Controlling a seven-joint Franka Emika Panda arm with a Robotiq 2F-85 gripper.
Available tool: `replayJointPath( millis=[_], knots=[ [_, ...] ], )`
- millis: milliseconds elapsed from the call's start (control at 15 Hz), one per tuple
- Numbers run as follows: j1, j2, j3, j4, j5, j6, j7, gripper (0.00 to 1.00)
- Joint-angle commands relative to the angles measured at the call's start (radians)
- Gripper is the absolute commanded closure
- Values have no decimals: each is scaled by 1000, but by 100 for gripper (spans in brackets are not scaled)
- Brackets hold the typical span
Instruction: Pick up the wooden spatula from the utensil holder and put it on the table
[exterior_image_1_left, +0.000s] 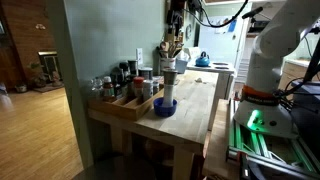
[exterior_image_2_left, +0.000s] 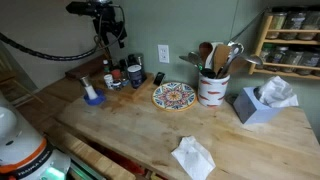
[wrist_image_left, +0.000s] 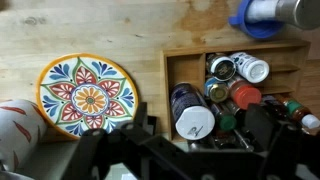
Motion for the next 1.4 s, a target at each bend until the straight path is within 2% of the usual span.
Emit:
replayJointPath(
  millis=[0, 1200, 1333],
  knots=[
    [-6, 1, 5, 2, 3, -2, -3, 0],
    [-6, 1, 5, 2, 3, -2, -3, 0],
    [-21, 35, -6, 35, 3, 3, 15, 0]
  ],
)
